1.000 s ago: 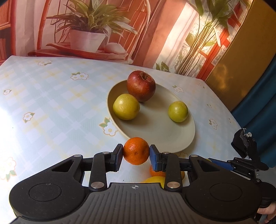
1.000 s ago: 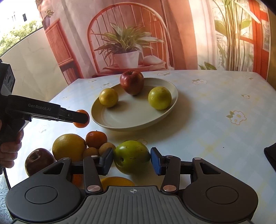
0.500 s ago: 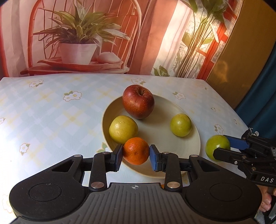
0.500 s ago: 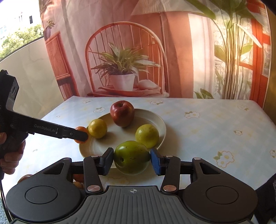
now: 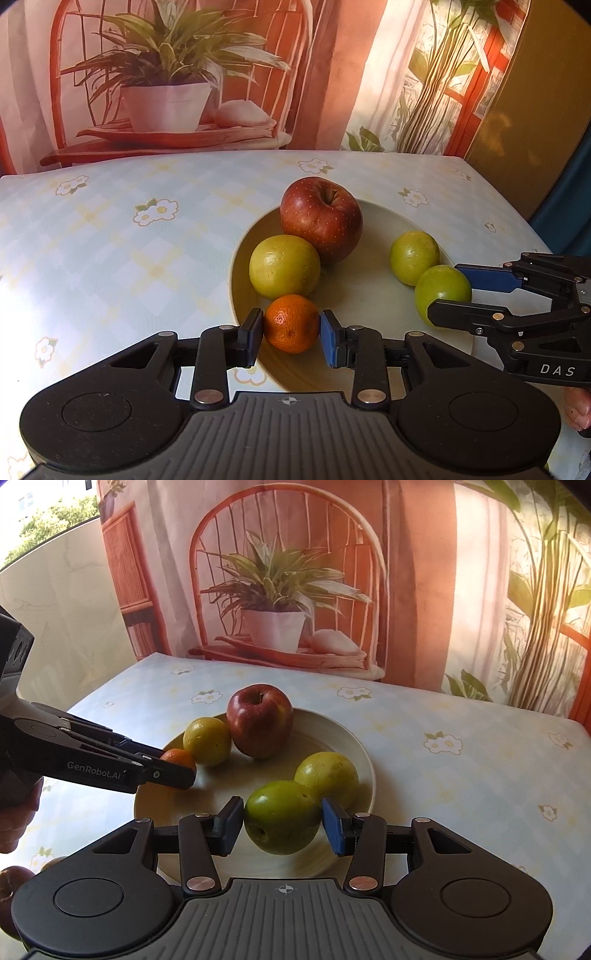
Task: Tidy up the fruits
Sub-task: 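Carry both fruits onto the cream plate and open both tools, then withdraw both tools from the plate back to the fruit pile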
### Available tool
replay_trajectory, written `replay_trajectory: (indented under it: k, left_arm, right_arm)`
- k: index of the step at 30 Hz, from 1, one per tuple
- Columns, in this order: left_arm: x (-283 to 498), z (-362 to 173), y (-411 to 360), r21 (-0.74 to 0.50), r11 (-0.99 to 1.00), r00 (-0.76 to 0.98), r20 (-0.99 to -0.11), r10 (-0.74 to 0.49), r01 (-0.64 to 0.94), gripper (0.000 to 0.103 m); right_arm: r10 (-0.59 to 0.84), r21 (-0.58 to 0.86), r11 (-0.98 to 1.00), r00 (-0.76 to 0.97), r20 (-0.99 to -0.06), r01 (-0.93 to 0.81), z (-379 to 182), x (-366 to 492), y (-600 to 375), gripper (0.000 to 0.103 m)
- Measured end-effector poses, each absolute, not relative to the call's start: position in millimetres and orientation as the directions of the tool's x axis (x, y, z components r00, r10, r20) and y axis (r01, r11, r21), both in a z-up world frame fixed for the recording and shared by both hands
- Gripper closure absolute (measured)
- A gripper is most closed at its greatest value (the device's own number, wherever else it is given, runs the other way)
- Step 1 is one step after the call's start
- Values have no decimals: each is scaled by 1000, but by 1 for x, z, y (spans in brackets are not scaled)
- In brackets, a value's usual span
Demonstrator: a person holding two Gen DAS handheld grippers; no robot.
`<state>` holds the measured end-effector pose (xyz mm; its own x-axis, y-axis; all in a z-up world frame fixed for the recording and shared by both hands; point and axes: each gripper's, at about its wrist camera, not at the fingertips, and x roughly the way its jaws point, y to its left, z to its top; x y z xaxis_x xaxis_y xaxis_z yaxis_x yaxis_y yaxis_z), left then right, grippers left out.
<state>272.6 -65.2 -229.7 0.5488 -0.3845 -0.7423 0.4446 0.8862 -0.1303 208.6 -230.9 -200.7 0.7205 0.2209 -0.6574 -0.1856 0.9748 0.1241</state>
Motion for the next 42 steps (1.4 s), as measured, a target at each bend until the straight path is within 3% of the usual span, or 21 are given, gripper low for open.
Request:
replay_trajectory:
  k: [14, 27, 28, 29, 31, 42]
  left_arm:
    - [267, -229, -74, -14, 875, 585, -738, -335, 483, 66]
    - [253, -219, -74, 47, 866, 608, -731, -309, 497, 66]
    - [251, -219, -74, 54, 865, 611, -730, -307, 499, 64]
    - [250, -218, -74, 66, 868, 616, -731, -294, 493, 55]
    - [246, -216, -70, 79, 874, 629, -725, -279, 479, 51]
    - [217, -192, -39, 3, 899, 651, -692, -314, 437, 51]
  right_arm:
    - [104, -27, 986, 740, -665, -163, -209, 208, -229, 58]
    - [61, 8, 997, 764, -642, -73, -198, 188, -245, 57]
    - [54, 7, 998, 768, -638, -65, -196, 185, -246, 57]
    - [52, 9, 998, 771, -634, -59, -195, 183, -246, 57]
    - [61, 36, 998, 778, -625, -50, -191, 176, -249, 57]
    - [83, 180, 983, 814, -574, 26, -175, 127, -257, 57]
